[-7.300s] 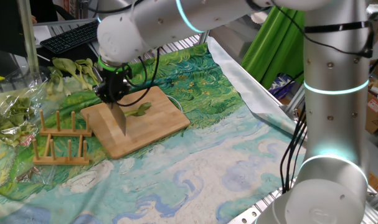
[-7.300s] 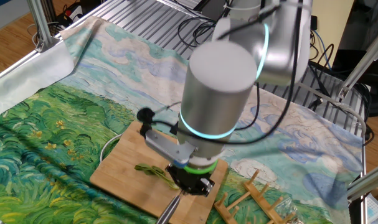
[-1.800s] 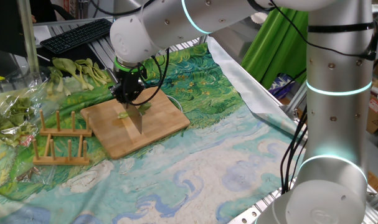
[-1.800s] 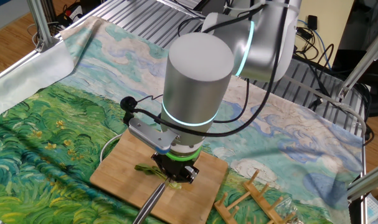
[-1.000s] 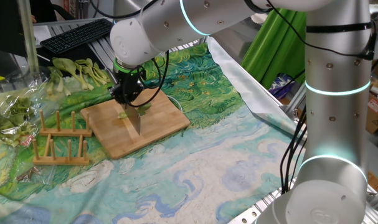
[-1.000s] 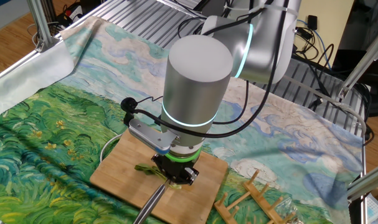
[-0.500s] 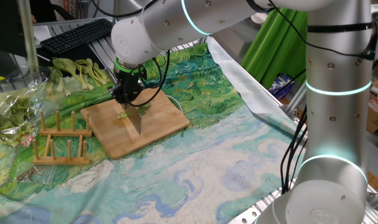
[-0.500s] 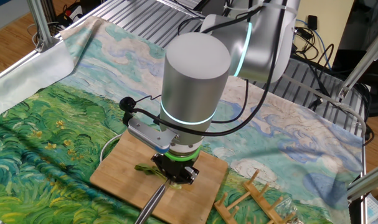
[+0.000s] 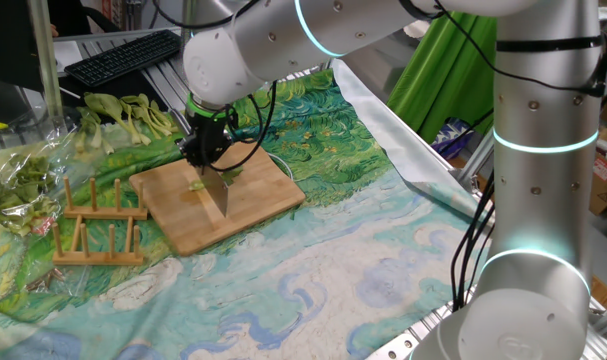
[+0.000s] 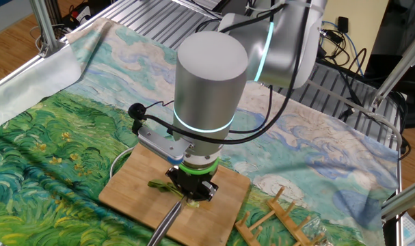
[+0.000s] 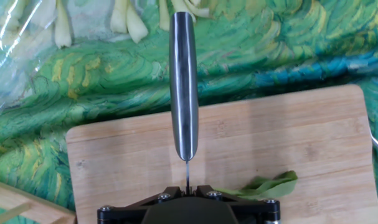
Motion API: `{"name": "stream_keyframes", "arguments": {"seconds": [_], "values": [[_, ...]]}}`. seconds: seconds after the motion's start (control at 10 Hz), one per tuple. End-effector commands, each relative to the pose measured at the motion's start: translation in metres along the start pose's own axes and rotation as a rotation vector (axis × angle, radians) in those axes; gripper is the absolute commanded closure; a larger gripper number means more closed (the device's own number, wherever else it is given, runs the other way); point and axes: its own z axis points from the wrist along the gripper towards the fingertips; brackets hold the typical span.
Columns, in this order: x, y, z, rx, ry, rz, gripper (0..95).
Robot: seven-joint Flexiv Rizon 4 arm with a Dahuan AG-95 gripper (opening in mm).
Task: Chop the pakchoi
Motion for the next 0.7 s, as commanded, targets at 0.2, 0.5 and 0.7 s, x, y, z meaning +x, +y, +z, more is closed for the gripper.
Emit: {"name": "stream_keyframes", "arguments": {"seconds": [0.2, 0.5, 0.7], "values": [[0.0017, 0.0014, 0.0009, 0.000, 0.000, -0.005, 95.0], [0.0016, 0.0009, -0.0007, 0.006, 0.000, -0.003, 95.0], [0.0017, 0.0007, -0.0010, 0.005, 0.004, -0.002, 95.0]]}}
